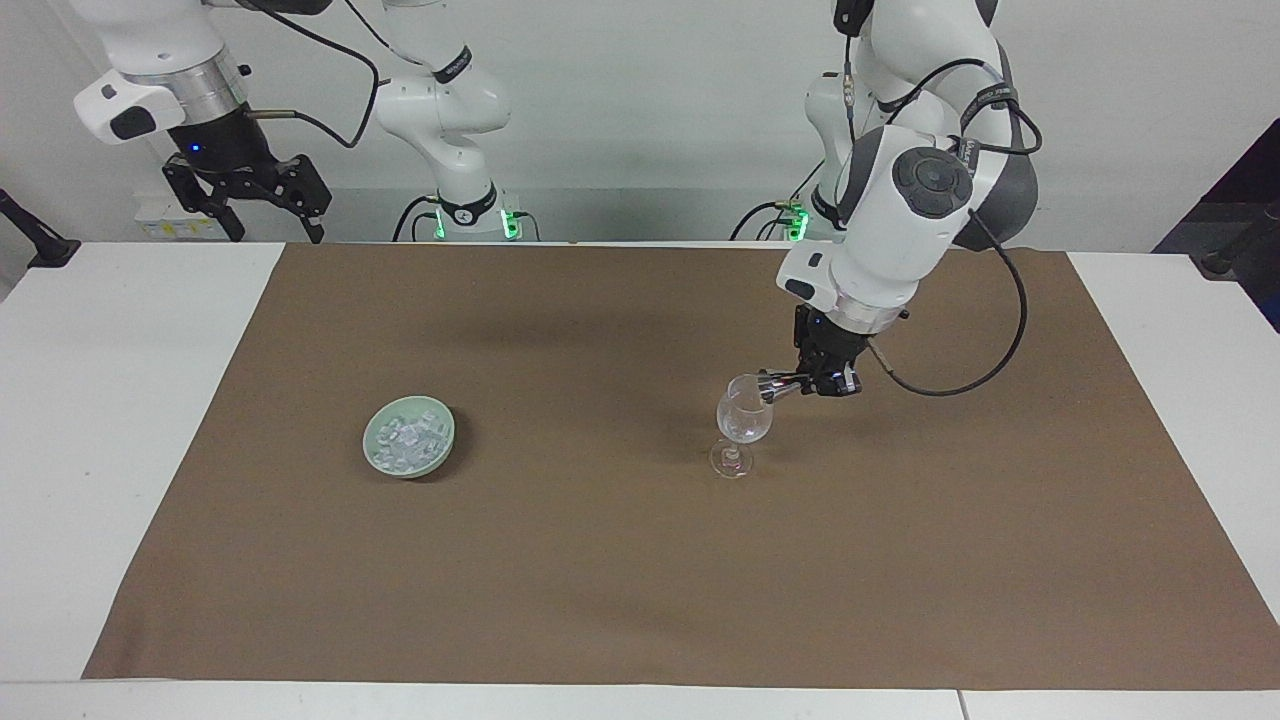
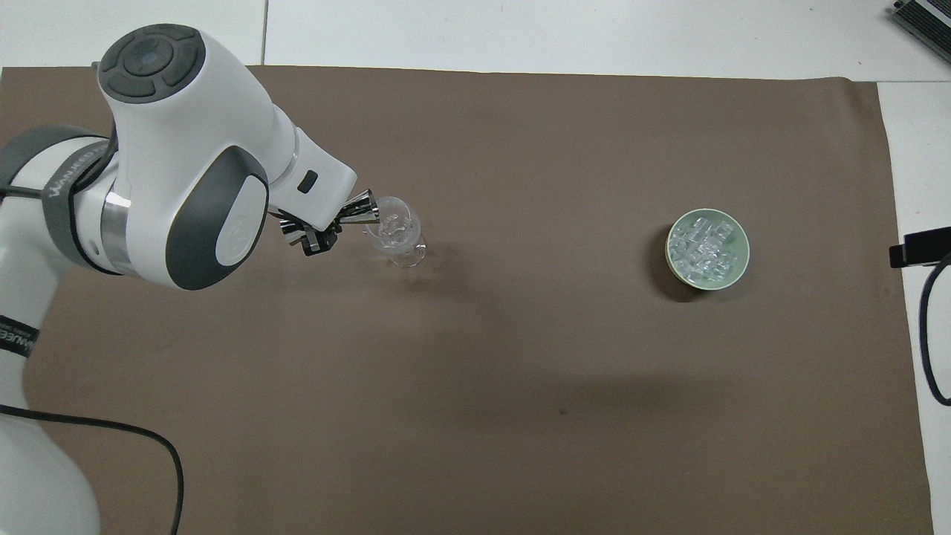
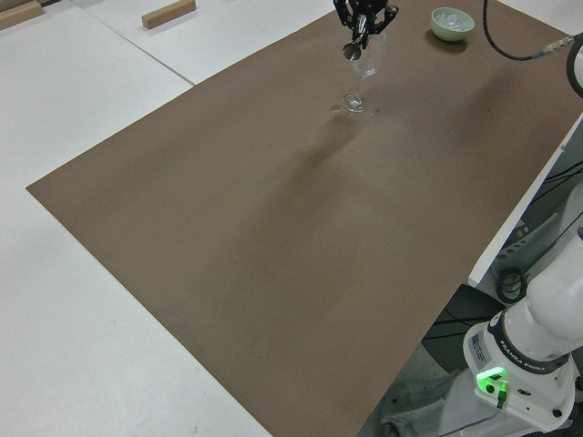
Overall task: Pour wine and add ice with both arms
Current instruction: 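Tilt the jigger with the left gripper to pour into the clear glass, then carry the jigger back with the left gripper while the right gripper reaches the cup, then set down the jigger with the left gripper while the right gripper grasps the cup, then lift the silver cup with the right gripper while the left gripper withdraws, then carry the silver ice cup over the clear glass with the right gripper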
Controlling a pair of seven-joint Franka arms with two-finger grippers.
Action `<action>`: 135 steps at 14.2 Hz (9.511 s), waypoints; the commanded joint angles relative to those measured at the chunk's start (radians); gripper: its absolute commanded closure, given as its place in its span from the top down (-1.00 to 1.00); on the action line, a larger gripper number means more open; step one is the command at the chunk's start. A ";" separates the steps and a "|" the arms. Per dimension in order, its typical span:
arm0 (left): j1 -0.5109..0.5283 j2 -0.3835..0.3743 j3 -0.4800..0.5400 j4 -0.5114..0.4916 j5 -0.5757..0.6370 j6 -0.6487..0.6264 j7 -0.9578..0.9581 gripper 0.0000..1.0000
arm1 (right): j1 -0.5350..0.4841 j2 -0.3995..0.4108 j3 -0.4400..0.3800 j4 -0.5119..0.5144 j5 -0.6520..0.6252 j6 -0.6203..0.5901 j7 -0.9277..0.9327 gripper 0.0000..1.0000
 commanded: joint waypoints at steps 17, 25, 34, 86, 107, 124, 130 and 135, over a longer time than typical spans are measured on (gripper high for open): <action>0.616 0.055 0.012 -0.060 -0.525 -0.218 0.853 -1.00 | -0.040 -0.028 0.039 -0.036 0.017 -0.007 0.013 1.00; 0.986 0.303 -0.060 -0.057 -0.893 -0.442 1.229 -1.00 | -0.037 0.030 0.094 -0.252 0.019 0.272 -0.046 1.00; 1.235 0.495 -0.229 -0.034 -1.019 -0.475 1.333 -1.00 | -0.023 0.173 0.116 -0.408 0.019 0.563 -0.306 1.00; 1.223 0.518 -0.301 0.032 -0.991 -0.267 1.259 0.83 | -0.034 0.285 0.152 -0.494 0.005 0.844 -0.360 -0.60; 0.775 -0.108 -0.264 0.035 -0.231 -0.223 -0.412 0.84 | -0.034 0.157 0.275 -0.150 0.017 0.257 0.037 -1.00; 0.585 -0.290 -0.279 0.009 0.151 -0.244 -0.985 1.00 | -0.021 0.337 0.643 0.036 -0.004 0.358 0.635 -1.00; 0.585 -0.292 -0.279 0.049 0.159 -0.244 -0.949 1.00 | -0.014 0.430 0.752 0.139 -0.081 0.422 0.804 -1.00; 0.597 -0.297 -0.267 0.048 0.151 -0.244 -0.940 1.00 | -0.014 0.481 0.792 0.150 -0.095 0.525 0.884 -1.00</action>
